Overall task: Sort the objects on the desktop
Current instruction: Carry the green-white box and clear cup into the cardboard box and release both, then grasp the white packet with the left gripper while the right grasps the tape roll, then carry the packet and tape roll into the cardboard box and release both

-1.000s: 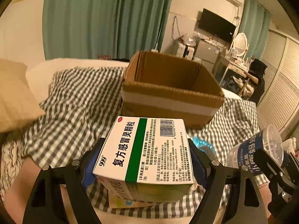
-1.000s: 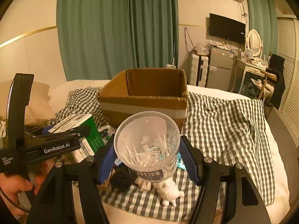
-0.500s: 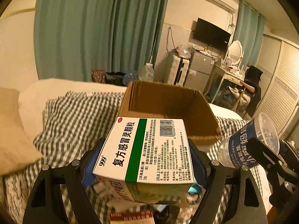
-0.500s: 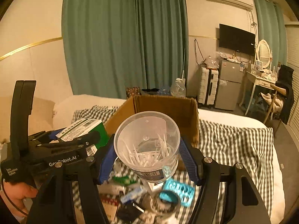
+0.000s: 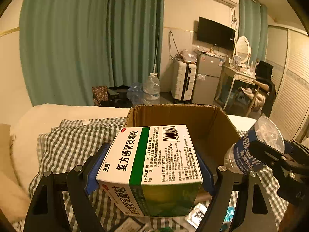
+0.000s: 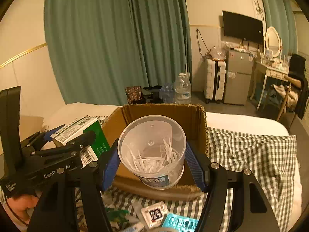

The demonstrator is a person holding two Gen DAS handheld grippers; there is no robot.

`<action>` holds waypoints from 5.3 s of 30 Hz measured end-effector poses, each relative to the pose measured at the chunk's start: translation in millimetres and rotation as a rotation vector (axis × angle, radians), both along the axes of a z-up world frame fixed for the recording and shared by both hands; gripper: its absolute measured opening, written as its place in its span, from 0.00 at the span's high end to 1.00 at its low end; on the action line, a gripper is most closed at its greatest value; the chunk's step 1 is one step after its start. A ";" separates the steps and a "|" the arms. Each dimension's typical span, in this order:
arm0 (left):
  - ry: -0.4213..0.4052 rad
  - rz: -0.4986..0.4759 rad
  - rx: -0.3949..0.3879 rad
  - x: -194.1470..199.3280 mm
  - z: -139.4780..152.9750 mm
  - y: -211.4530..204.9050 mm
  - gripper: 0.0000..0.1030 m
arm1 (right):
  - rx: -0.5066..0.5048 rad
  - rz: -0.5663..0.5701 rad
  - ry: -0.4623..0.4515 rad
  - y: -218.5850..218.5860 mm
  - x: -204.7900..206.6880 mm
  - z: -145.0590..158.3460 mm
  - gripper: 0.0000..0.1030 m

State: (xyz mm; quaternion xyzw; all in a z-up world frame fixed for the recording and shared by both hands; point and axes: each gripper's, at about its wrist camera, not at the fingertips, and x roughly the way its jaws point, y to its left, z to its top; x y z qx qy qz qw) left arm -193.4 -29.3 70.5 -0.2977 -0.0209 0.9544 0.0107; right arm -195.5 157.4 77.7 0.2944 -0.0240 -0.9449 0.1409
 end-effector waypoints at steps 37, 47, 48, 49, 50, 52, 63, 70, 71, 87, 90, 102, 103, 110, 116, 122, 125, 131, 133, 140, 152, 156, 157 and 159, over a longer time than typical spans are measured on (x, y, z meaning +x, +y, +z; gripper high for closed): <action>-0.033 0.066 -0.026 140.3 -49.5 -11.6 0.00 | 0.035 -0.086 -0.067 4.4 141.7 -47.0 0.13; -0.063 0.048 0.088 137.7 -123.3 -20.6 0.00 | 0.073 -0.141 -0.214 10.6 127.6 -131.5 0.13; -0.069 0.046 0.088 135.1 -127.3 -20.6 0.00 | 0.081 -0.146 -0.228 9.9 123.6 -138.0 0.13; -0.081 0.050 0.083 129.6 -133.3 -20.3 0.00 | 0.087 -0.148 -0.241 9.8 119.3 -144.1 0.13; -0.090 0.054 0.081 126.6 -137.7 -20.8 0.00 | 0.091 -0.150 -0.250 9.2 117.0 -148.2 0.13; -0.113 0.063 0.089 117.3 -148.6 -21.3 0.00 | 0.113 -0.159 -0.271 7.1 109.2 -157.8 0.13; -0.164 0.100 0.055 92.7 -171.1 -31.2 0.00 | 0.189 -0.191 -0.322 -1.5 88.3 -183.9 0.12; -0.238 0.107 0.115 93.7 -179.2 -50.2 0.02 | 0.162 -0.186 -0.335 0.1 88.6 -186.6 0.14; -0.249 0.104 0.129 93.8 -180.8 -51.3 0.10 | 0.152 -0.178 -0.339 0.4 89.1 -187.1 0.20; -0.229 0.085 0.062 112.3 -171.9 -48.5 0.82 | 0.174 -0.162 -0.274 -4.5 107.8 -165.3 0.21; -0.197 0.085 0.058 120.3 -159.8 -46.6 0.82 | 0.171 -0.156 -0.251 -5.3 113.9 -155.3 0.21; -0.038 0.017 0.105 152.3 -90.5 -30.8 0.82 | 0.082 -0.129 -0.125 -5.6 140.9 -93.7 0.21; -0.024 0.013 0.108 154.9 -84.0 -28.6 0.82 | 0.079 -0.128 -0.111 -6.4 143.4 -87.1 0.21; 0.045 -0.054 0.114 162.0 -40.4 -5.2 0.82 | 0.060 -0.116 -0.018 -10.0 158.3 -41.5 0.21; 0.072 -0.094 0.110 156.5 -6.7 6.3 0.82 | 0.050 -0.098 0.047 -10.5 162.1 -2.7 0.21; 0.092 -0.109 0.108 142.2 24.5 5.2 0.82 | 0.060 -0.083 0.102 -13.4 156.9 27.0 0.21; 0.107 -0.116 0.078 133.1 37.4 6.7 0.82 | 0.051 -0.073 0.117 -15.1 149.0 38.1 0.21; 0.095 -0.139 0.082 106.1 44.8 5.5 0.82 | 0.053 -0.062 0.129 -17.7 122.1 49.8 0.21; 0.082 -0.144 0.091 91.6 44.6 3.4 0.82 | 0.054 -0.066 0.126 -16.0 108.6 50.1 0.21; 0.062 -0.182 0.079 42.7 35.5 12.4 0.82 | 0.035 -0.076 0.093 -6.8 55.5 38.1 0.21; -0.084 -0.167 0.052 -29.6 -45.8 25.1 0.68 | 0.009 -0.063 -0.041 4.1 -24.8 -39.3 0.20; -0.060 -0.101 0.045 -25.5 -51.6 20.4 0.10 | -0.002 -0.074 -0.024 7.2 -25.2 -42.9 0.10; -0.033 -0.089 0.054 -20.2 -48.9 18.0 0.07 | -0.011 -0.070 -0.008 8.6 -20.5 -40.3 0.10; -0.018 -0.074 0.052 -11.9 -42.7 15.4 0.05 | -0.023 -0.068 0.009 9.4 -13.1 -34.2 0.10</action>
